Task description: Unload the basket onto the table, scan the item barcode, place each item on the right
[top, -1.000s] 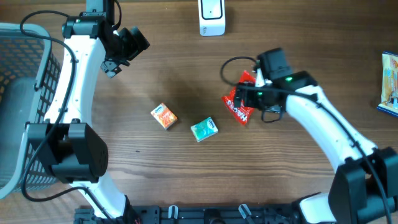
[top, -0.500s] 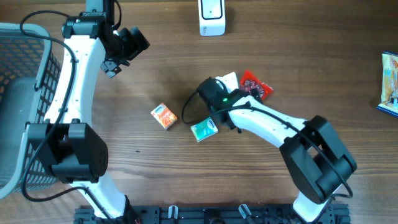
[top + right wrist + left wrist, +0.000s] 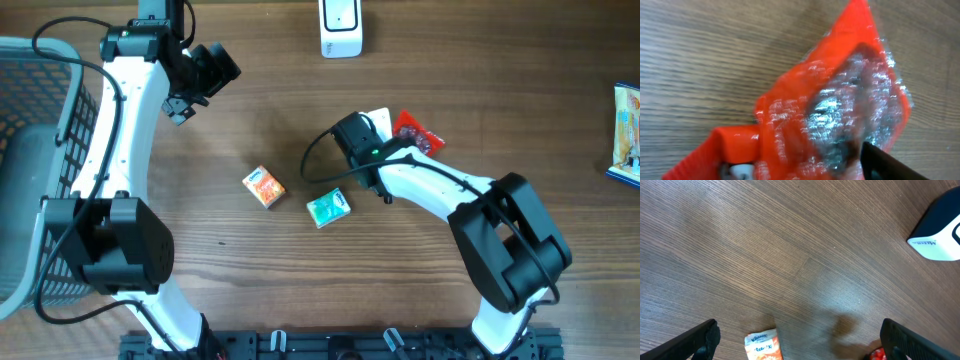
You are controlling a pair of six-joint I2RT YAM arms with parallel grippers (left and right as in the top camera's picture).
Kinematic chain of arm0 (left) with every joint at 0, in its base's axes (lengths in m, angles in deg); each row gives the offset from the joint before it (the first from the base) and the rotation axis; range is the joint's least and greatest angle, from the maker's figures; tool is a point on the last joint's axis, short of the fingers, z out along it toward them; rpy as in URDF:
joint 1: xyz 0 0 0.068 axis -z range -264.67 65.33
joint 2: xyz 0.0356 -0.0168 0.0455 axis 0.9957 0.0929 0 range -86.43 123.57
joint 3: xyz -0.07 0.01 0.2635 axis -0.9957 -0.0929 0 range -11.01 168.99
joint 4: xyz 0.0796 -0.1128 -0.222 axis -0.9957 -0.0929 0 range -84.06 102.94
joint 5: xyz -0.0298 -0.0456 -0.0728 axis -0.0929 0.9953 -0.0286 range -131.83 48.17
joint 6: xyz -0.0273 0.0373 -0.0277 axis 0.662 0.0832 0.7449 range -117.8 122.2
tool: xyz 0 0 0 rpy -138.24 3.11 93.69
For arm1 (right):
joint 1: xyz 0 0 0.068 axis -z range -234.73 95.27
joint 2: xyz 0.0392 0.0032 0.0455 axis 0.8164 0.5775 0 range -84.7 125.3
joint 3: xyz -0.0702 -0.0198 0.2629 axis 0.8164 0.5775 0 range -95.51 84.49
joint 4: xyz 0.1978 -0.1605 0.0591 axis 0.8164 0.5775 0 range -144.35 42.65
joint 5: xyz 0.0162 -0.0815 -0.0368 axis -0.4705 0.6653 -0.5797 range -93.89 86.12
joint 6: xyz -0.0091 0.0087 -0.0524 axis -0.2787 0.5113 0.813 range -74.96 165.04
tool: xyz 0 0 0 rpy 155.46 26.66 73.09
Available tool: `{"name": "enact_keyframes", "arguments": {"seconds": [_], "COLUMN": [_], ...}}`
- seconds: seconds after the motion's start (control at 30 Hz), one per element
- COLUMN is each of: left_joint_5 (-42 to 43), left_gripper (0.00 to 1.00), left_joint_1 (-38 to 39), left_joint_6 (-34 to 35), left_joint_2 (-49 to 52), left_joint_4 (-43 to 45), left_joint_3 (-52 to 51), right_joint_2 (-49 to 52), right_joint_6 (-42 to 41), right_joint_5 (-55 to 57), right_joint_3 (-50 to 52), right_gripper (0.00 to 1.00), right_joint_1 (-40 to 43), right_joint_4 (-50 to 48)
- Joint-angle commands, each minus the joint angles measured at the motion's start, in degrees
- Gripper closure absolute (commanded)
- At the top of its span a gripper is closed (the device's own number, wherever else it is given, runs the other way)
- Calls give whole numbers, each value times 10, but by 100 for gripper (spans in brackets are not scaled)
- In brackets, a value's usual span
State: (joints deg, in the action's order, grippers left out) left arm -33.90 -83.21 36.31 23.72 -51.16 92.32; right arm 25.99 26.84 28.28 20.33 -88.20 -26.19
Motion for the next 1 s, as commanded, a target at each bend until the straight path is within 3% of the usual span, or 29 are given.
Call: {"name": "enact_keyframes", "arguments": {"seconds": [0.0, 0.1, 0.23, 0.33, 0.47, 0.5, 0.67, 0.87, 0.93, 0.97], "left_joint_5": [-5, -5, -5, -5, -5, -5, -5, -5, -5, -5], "left_gripper": [0, 0, 0, 0, 0, 0, 0, 0, 0, 0], "left_joint_1": [0, 0, 0, 0, 0, 0, 0, 0, 0, 0], "left_joint_6": [-7, -7, -7, -7, -7, -7, -7, -7, -7, -7], "left_joint_2": [-3, -3, -3, -3, -3, -3, -3, -3, -3, -3], "left_joint_4": [0, 0, 0, 0, 0, 0, 0, 0, 0, 0], "left_joint_3": [-2, -2, -2, -2, -2, -2, -2, -2, -2, -2], "right_joint_2": [26, 25, 3, -15, -39, -42, -36, 30, 48, 57], "right_joint_6": [0, 0, -17, -15, -13, -14, -14, -81, -99, -99], "right_joint_5": [-3, -22, -29, -118, -329, -428, -702, -946, -964, -944], "right_joint_3": [10, -11, -103, -198, -273, -280, -272, -99, -65, -53], "right_gripper": [51, 81, 87, 96, 96, 96, 96, 96, 96, 89], "right_joint_1": [19, 19, 19, 19, 22, 31, 97, 222, 256, 276], "right_joint_4": [4, 29, 123, 202, 227, 224, 212, 42, 9, 7]}}
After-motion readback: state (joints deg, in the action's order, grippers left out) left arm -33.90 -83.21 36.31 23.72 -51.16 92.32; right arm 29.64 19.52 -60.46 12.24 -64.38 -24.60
